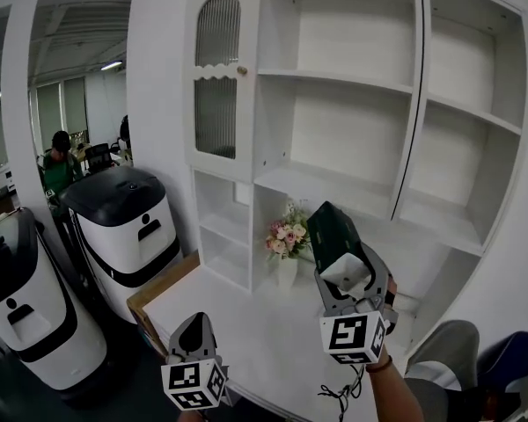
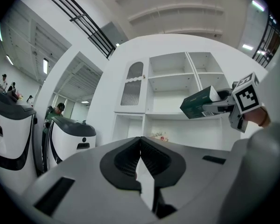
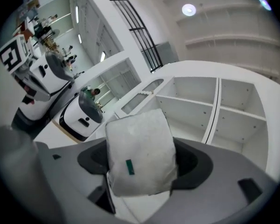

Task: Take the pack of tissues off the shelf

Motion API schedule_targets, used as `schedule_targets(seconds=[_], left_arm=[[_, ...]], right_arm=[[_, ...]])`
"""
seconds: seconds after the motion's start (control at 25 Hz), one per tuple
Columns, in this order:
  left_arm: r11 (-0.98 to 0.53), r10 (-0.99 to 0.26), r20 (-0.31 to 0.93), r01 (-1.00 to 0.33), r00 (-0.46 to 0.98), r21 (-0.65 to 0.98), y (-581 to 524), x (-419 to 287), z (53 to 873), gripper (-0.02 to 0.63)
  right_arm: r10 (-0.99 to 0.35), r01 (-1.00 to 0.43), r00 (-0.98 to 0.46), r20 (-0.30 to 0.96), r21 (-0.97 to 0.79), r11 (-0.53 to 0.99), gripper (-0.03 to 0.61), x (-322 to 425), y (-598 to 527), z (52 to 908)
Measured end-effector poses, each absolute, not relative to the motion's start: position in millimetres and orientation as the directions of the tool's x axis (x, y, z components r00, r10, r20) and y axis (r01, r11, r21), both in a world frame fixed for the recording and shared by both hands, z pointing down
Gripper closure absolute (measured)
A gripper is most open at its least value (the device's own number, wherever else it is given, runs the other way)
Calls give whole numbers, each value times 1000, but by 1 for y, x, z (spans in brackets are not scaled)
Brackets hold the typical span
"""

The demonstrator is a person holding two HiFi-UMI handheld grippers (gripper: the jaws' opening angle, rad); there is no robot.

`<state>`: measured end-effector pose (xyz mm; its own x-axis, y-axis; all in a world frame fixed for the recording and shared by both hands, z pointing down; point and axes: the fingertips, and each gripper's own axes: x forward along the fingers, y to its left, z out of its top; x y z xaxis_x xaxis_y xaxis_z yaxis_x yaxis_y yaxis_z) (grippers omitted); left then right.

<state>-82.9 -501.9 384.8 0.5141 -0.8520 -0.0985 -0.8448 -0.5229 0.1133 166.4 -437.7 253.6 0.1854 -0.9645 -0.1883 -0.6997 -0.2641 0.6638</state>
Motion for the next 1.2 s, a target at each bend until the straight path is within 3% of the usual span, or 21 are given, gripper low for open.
schedule_targets(seconds=[0.36, 0.8, 1.2], left_arm=[[-546, -837, -95, -831, 538, 108, -498, -67, 385, 595], [-580, -814, -58, -804, 578, 129, -495, -35, 404, 595], [-609, -792, -20, -786, 610, 109, -496, -3, 418, 595]], right_arm=[[-960, -912, 185, -210, 327, -247, 219, 165, -420, 294], [-979, -978, 175, -108, 95, -185, 219, 185, -410, 363], [-982, -983, 185, -44, 9, -185, 216, 199, -408, 405]])
